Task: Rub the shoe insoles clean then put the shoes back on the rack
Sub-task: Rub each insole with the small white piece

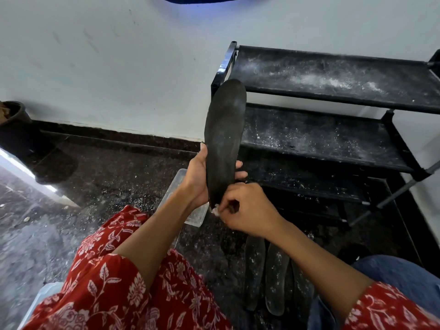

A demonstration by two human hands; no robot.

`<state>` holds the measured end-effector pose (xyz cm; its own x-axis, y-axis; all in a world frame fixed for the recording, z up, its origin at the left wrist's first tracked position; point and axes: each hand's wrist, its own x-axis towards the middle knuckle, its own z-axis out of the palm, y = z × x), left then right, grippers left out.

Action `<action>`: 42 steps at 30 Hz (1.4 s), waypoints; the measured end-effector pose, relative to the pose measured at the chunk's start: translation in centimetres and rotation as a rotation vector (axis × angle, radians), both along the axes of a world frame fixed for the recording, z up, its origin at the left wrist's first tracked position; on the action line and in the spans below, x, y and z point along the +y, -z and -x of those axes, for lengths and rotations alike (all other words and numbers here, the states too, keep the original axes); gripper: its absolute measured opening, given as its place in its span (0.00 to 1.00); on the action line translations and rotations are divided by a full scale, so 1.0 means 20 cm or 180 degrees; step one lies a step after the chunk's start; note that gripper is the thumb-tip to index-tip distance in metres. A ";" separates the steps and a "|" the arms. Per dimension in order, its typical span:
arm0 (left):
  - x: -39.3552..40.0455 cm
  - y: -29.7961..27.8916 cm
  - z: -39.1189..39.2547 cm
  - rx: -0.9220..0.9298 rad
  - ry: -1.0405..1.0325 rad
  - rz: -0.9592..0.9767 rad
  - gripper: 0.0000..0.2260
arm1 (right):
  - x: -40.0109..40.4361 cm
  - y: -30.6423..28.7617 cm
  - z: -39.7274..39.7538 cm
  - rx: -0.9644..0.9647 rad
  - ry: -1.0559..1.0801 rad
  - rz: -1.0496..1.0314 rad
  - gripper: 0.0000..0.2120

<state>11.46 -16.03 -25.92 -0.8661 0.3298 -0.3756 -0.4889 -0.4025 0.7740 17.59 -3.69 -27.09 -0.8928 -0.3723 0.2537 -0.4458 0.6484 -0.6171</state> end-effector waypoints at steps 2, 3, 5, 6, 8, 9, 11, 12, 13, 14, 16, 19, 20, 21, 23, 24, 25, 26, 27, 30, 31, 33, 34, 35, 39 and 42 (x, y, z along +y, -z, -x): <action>0.00 -0.01 0.00 -0.0035 -0.0014 -0.0060 0.32 | 0.01 0.00 0.02 0.0410 0.0481 0.0324 0.06; 0.00 -0.01 0.00 -0.0032 -0.0023 -0.0087 0.32 | 0.02 0.01 0.04 0.0578 0.0751 0.0476 0.06; 0.00 -0.01 0.00 0.0013 -0.0028 -0.0111 0.32 | 0.04 0.03 0.05 0.0623 0.1053 0.0583 0.06; 0.00 -0.01 0.00 0.0026 -0.0040 -0.0114 0.32 | 0.05 0.03 0.05 0.0536 0.1014 0.0519 0.06; 0.00 -0.01 0.00 -0.0023 -0.0082 -0.0155 0.32 | 0.05 0.04 0.03 0.0244 0.0586 0.0090 0.05; 0.00 -0.01 0.00 -0.0064 -0.0107 -0.0177 0.33 | 0.04 0.04 0.01 -0.0005 0.0285 -0.0150 0.04; 0.00 -0.01 0.00 -0.0076 -0.0141 -0.0196 0.34 | 0.03 0.04 -0.02 -0.0511 -0.0152 -0.0367 0.03; -0.01 -0.01 0.00 -0.0067 -0.0153 -0.0201 0.34 | 0.02 0.04 -0.02 -0.0571 -0.0169 -0.0312 0.02; -0.01 -0.01 0.00 -0.0061 -0.0163 -0.0213 0.34 | 0.03 0.04 -0.03 -0.0473 -0.0039 -0.0161 0.02; -0.01 -0.01 0.00 -0.0059 -0.0185 -0.0212 0.34 | 0.03 0.04 -0.02 -0.0254 0.0186 0.0071 0.03; -0.01 -0.03 0.00 -0.0046 -0.0225 -0.0190 0.32 | 0.03 0.04 -0.01 0.0206 0.0718 0.0585 0.04; 0.00 -0.03 0.00 -0.0037 -0.0221 -0.0167 0.32 | 0.03 0.05 0.01 0.0328 0.1139 0.0738 0.06; 0.00 -0.03 0.00 -0.0050 -0.0216 -0.0200 0.32 | 0.03 0.07 0.00 0.0290 0.1120 0.0633 0.07; 0.00 -0.02 0.00 -0.0056 -0.0212 -0.0248 0.33 | 0.01 0.08 -0.01 0.0218 0.1057 0.0516 0.08; 0.01 -0.01 0.00 -0.0040 -0.0244 -0.0283 0.34 | -0.01 0.09 -0.04 -0.0103 0.0845 0.0432 0.08; 0.00 0.00 0.01 -0.0029 -0.0265 -0.0272 0.34 | -0.03 0.09 -0.05 -0.0300 0.0687 0.0473 0.07; 0.00 0.00 0.01 -0.0016 -0.0277 -0.0261 0.35 | -0.04 0.09 -0.06 -0.0452 0.0525 0.0555 0.07; 0.00 0.01 0.01 -0.0002 -0.0281 -0.0258 0.35 | -0.04 0.07 -0.06 -0.0509 0.0435 0.0669 0.06; 0.00 0.00 0.01 0.0007 -0.0279 -0.0274 0.35 | -0.04 0.06 -0.06 -0.0457 0.0479 0.0826 0.05; 0.00 -0.01 0.01 -0.0011 -0.0278 -0.0325 0.35 | -0.02 0.05 -0.03 -0.0137 0.1143 0.1239 0.05; 0.00 -0.01 0.01 -0.0021 -0.0272 -0.0338 0.35 | -0.01 0.06 -0.02 -0.0132 0.1315 0.1211 0.05; 0.01 -0.01 0.01 -0.0029 -0.0256 -0.0358 0.36 | 0.00 0.07 -0.01 -0.0260 0.1347 0.0983 0.05; 0.01 0.00 0.01 -0.0026 -0.0256 -0.0339 0.36 | -0.01 0.07 -0.02 -0.0410 0.1221 0.0915 0.05; 0.02 0.00 0.01 -0.0018 -0.0263 -0.0306 0.36 | -0.02 0.06 -0.03 -0.0619 0.1018 0.0911 0.04; 0.01 0.00 0.00 0.0042 -0.0256 -0.0221 0.34 | -0.05 0.02 -0.06 -0.0898 0.0568 0.1279 0.03; 0.01 -0.01 0.00 0.0001 -0.0232 -0.0161 0.32 | -0.02 0.04 -0.01 -0.0098 0.1059 0.1407 0.04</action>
